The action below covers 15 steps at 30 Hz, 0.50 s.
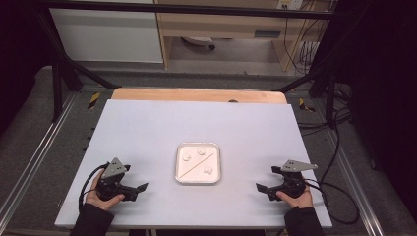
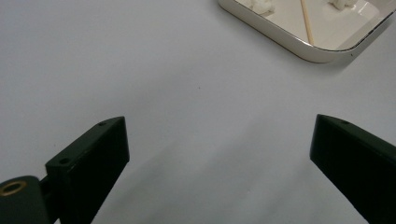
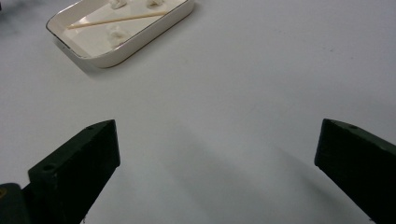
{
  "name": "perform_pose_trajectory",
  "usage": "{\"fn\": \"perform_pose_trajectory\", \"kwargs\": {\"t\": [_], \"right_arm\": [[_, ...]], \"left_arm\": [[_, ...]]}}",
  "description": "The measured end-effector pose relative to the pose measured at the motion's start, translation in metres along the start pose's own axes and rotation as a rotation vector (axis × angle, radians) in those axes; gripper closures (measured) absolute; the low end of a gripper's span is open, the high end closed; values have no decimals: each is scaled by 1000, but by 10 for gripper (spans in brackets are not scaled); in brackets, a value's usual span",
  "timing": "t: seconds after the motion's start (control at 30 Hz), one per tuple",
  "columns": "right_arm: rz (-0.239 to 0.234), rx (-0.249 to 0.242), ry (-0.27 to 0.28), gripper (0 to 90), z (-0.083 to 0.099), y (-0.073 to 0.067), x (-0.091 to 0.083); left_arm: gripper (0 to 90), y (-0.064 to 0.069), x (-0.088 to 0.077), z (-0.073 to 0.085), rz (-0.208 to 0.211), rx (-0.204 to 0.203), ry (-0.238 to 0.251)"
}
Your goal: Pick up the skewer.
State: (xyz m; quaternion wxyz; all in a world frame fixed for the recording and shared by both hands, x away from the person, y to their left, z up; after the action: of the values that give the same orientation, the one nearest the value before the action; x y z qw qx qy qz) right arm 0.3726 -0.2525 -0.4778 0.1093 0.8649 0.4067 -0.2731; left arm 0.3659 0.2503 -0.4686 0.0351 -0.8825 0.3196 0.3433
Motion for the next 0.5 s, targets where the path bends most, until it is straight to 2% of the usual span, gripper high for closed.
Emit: {"fn": "perform_pose_trajectory", "kwargs": {"t": [0.5], "right_arm": [[-4, 6, -10, 7, 0, 0, 1]], "left_arm": [[48, 5, 2, -5, 9, 21, -13]]}}
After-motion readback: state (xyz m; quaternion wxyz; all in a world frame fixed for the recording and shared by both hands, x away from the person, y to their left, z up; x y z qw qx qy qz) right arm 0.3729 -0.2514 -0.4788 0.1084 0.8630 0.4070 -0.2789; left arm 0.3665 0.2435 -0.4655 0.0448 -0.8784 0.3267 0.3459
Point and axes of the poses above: each handheld gripper's, and its own axes: x roughly forward along the jaws, z roughly out of its underside, y roughly to its right, the point moved 4 cm from there along x, roughly forward along the jaws, and after that the axes turned 10 degrees about -x, right-handed, at the moved point
